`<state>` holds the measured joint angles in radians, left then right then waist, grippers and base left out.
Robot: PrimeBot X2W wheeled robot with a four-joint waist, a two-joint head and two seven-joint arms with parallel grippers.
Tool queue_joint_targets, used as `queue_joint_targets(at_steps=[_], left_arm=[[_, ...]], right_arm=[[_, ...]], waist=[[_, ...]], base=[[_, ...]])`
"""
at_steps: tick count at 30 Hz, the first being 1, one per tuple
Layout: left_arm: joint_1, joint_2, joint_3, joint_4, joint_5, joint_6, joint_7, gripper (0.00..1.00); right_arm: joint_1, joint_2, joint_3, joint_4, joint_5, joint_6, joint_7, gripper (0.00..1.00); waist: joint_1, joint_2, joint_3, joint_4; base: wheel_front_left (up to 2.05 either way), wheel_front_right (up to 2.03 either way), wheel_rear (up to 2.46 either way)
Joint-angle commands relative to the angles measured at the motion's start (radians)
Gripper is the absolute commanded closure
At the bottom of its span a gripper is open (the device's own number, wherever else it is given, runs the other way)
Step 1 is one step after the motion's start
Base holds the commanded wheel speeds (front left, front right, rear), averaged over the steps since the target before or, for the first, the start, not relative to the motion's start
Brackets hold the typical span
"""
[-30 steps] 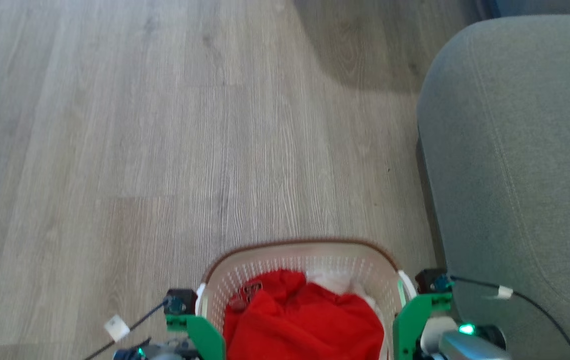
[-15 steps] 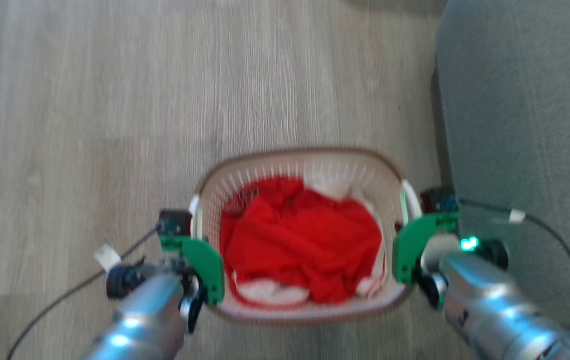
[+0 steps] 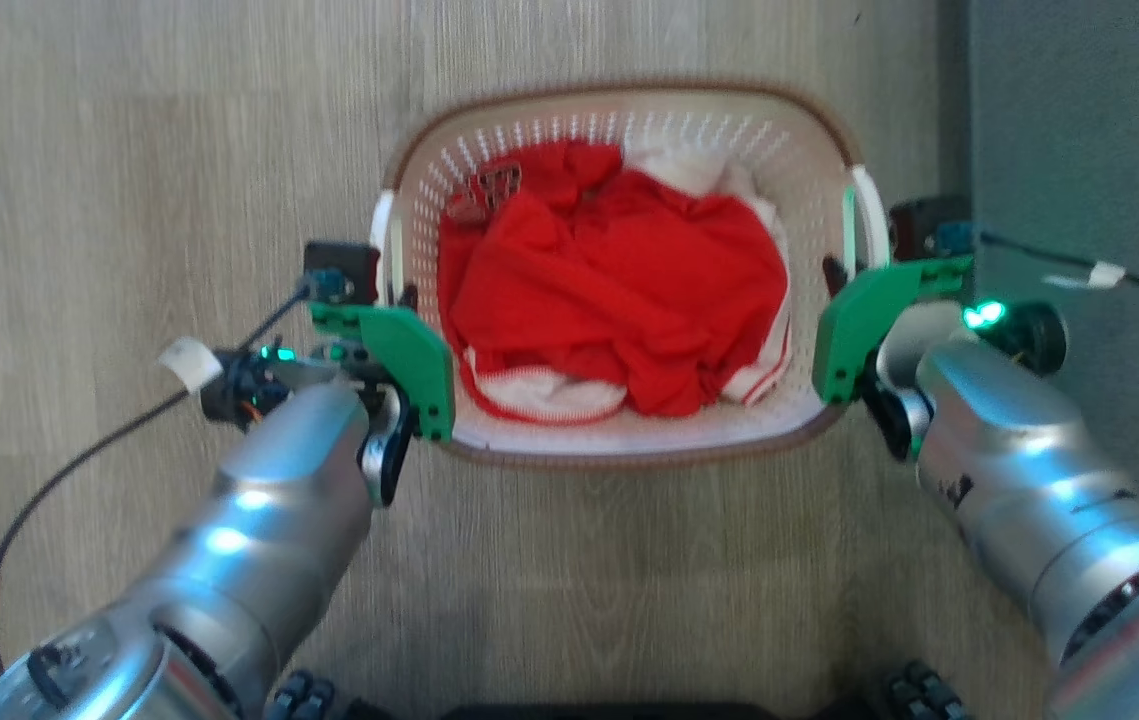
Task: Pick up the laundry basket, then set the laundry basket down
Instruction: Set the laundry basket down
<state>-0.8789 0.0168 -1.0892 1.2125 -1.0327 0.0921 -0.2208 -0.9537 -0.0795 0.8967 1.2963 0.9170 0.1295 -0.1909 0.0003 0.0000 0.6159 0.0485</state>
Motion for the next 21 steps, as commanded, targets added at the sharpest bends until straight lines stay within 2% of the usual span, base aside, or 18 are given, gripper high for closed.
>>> queue_joint_targets(at_steps=[1,12,21], left_arm=[[-0.025,0.033,0.01,0.003,0.002,0.013,-0.014,1.0],[-0.116,0.033,-0.001,-0.022,-0.003,0.035,-0.033,1.0],[-0.151,0.033,-0.01,-0.033,-0.008,0.049,-0.039,1.0]], right_arm=[[0.0,-0.014,0.0,-0.006,-0.018,0.001,-0.018,1.0],[-0.088,-0.026,-0.075,-0.006,-0.107,0.001,-0.022,1.0],[-0.115,-0.028,-0.131,-0.006,-0.176,0.001,-0.027,1.0]], waist=[[-0.0003,0.0,0.057,0.012],[-0.0003,0.0,0.191,0.027],[-0.0003,0.0,0.246,0.032]], base=[[0.0,0.0,0.0],[0.0,0.0,0.0],[0.0,0.0,0.0]])
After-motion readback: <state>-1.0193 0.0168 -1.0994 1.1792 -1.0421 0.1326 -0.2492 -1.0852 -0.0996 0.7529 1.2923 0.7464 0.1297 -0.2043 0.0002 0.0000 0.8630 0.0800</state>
